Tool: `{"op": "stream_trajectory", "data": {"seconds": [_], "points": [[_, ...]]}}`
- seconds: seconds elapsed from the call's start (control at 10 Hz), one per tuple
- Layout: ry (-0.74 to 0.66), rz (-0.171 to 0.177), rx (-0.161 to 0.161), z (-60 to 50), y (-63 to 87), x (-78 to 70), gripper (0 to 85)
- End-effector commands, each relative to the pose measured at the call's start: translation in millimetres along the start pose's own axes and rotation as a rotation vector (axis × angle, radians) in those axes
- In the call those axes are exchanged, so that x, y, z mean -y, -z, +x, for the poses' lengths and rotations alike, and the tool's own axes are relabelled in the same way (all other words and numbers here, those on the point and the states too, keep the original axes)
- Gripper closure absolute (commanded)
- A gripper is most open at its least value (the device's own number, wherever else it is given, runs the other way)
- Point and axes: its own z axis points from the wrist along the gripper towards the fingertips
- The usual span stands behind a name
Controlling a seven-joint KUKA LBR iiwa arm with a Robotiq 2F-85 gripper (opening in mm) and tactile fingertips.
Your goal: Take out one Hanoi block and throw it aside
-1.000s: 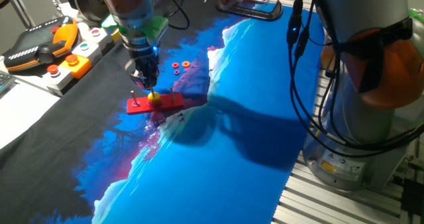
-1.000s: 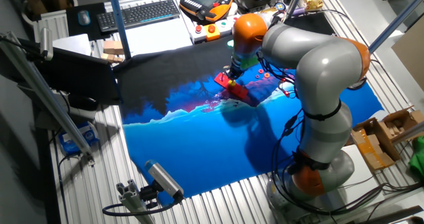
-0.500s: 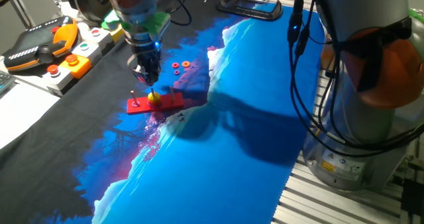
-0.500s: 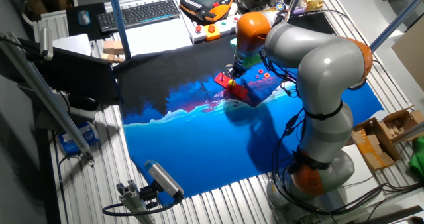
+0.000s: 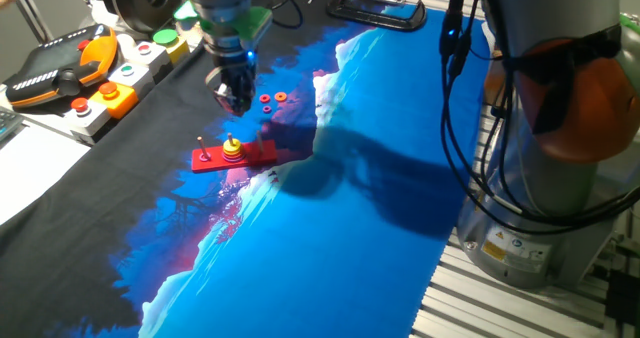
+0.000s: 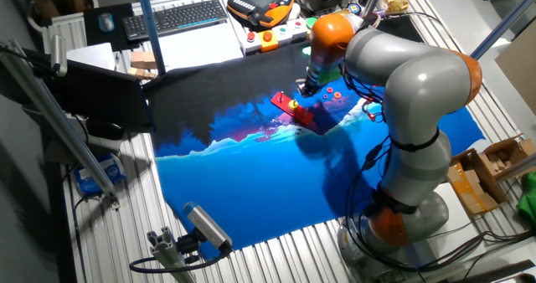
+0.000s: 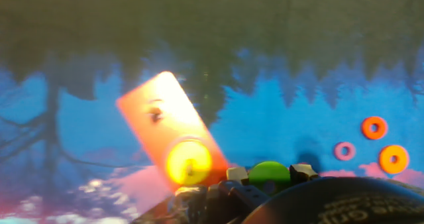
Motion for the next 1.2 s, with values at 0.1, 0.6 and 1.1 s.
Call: {"op": "stream_trajectory", "data": {"seconds": [0.1, 0.6, 1.1], "points": [[0.007, 0.010, -0.017, -0.6, -7.7, 8.5, 84.3], [0.015, -0.008, -0.014, -19.2, -43.2, 19.1, 84.3], [-0.025, -0.061, -0.010, -40.0, -73.3, 12.5, 84.3]]}}
